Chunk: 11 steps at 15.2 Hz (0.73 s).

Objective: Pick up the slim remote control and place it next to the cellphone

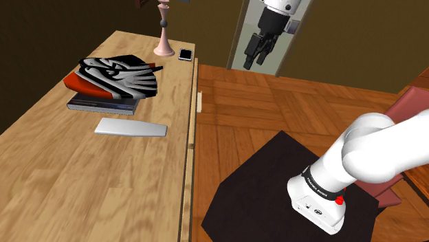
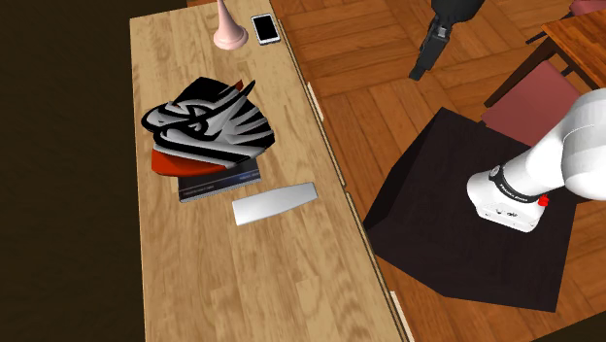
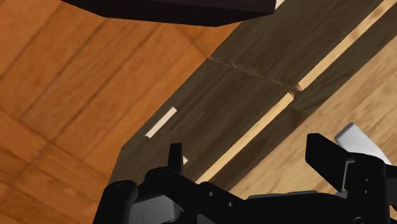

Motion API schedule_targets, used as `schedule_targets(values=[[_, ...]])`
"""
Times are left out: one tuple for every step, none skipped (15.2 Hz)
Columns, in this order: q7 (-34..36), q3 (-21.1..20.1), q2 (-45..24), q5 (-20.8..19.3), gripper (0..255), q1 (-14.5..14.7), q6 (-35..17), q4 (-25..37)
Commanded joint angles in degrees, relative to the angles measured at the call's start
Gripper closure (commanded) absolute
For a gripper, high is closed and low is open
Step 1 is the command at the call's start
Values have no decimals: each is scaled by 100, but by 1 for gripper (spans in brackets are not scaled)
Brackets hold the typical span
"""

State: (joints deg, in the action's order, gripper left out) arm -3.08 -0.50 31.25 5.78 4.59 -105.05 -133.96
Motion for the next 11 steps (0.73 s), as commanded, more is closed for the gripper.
schedule_targets(values=[[-54,-123,-348,31,0,127,-200,154],[-82,-183,-523,41,0,185,-296,230],[-108,-243,-699,46,0,241,-389,310],[-133,-304,-874,49,0,296,-477,394],[-156,-364,-1050,48,0,349,-562,483],[-178,-426,-1226,43,0,401,-642,575],[-198,-487,-1402,34,0,451,-719,671],[-216,-548,-1578,21,0,501,-791,772],[-233,-609,-1753,4,0,550,-859,876],[-247,-670,-1929,-18,0,598,-924,983],[-259,-731,-2105,-44,0,646,-984,1094]])
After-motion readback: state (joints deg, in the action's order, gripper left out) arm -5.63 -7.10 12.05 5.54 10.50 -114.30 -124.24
